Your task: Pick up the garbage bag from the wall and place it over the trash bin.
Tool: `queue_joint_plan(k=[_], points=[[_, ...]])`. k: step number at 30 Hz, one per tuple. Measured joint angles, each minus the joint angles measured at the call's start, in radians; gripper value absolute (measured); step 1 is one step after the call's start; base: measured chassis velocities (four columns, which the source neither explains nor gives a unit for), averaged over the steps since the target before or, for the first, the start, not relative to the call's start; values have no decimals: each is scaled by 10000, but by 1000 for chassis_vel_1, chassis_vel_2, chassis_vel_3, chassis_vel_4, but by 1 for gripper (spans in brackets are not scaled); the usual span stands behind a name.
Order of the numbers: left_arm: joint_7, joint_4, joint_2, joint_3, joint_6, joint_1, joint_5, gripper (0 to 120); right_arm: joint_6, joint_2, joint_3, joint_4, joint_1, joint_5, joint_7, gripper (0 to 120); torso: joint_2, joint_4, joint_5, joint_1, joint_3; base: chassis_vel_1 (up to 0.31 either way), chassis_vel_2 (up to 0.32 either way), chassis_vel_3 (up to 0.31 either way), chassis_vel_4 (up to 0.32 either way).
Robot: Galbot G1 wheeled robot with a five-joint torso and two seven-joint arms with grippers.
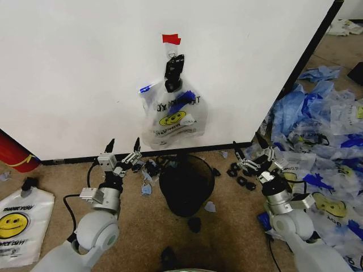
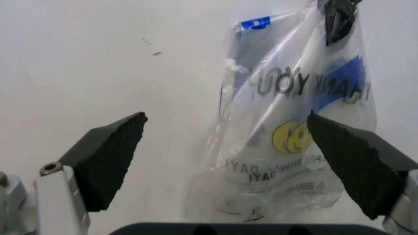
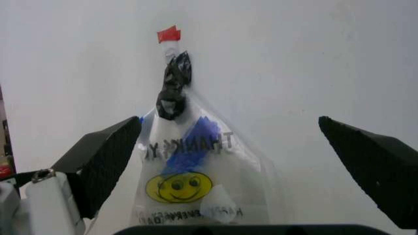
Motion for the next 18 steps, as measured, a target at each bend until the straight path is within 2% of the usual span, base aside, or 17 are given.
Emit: queue_joint_plan(k=[10,15,16,18], points=[[-32,-35,-4,-86,-4,57,-81,98,-172,-81,-410,-244,554,443,78,100,0,-1,1,0,0,0,0,0,0],[-119,-45,-47,-275,-10,245,-85,98,-895,-122,-1252,-344,1505,2387,304,100,0,1,0,0,0,0,0,0,0],[-119,-45,-47,-275,-10,245,-85,98,-895,-122,-1252,-344,1505,2387,304,100,0,1,0,0,0,0,0,0,0],[-128,-91,-80,-433,-10,438,-26,98,-1428,-124,-1598,-133,1839,3620,307,100,0,2,1,0,0,0,0,0,0]])
